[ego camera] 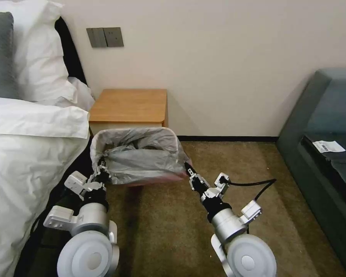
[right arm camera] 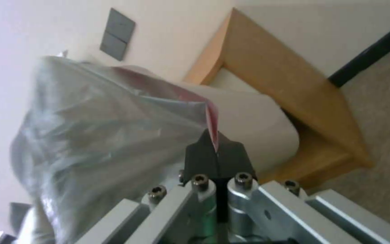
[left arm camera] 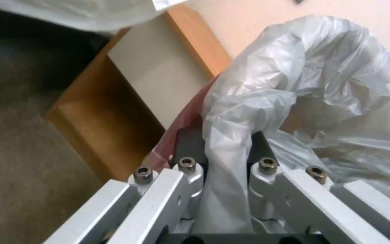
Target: Pick up the garbage bag from the table and place it over the trash can.
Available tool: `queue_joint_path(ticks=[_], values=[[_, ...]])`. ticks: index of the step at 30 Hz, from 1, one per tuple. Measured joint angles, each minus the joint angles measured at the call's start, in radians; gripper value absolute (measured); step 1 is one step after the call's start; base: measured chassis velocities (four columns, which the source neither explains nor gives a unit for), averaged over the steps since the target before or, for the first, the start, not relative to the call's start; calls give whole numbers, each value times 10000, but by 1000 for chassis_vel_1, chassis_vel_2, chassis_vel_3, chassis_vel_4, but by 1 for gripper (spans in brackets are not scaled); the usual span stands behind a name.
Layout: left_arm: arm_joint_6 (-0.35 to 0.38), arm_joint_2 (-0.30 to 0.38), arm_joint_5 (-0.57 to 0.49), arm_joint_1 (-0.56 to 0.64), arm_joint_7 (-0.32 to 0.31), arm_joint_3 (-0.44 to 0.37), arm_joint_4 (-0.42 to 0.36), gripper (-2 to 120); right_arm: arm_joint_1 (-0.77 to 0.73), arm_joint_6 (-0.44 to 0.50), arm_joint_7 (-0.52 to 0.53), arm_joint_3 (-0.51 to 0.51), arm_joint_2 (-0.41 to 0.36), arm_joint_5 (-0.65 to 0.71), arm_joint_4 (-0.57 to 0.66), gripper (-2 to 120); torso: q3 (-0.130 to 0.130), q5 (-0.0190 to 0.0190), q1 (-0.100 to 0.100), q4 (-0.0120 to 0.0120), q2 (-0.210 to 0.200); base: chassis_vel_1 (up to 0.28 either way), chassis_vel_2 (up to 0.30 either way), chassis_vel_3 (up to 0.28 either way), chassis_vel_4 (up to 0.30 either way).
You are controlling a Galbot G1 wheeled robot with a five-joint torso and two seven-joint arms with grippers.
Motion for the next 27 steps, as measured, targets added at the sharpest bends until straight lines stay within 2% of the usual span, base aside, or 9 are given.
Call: queue_joint_path(ticks=[11,27], values=[[263,1,-876,611,-342,132,-674,9,768,299,-204,246,-160,-768,-1298,0,0,1,0,0,0,0,0,0,0],[550,1,-1438,981,-539,220,-679,9,1692,699,-272,576,-280,-1727,-2981,0,1,0,0,0,0,0,0,0,0]])
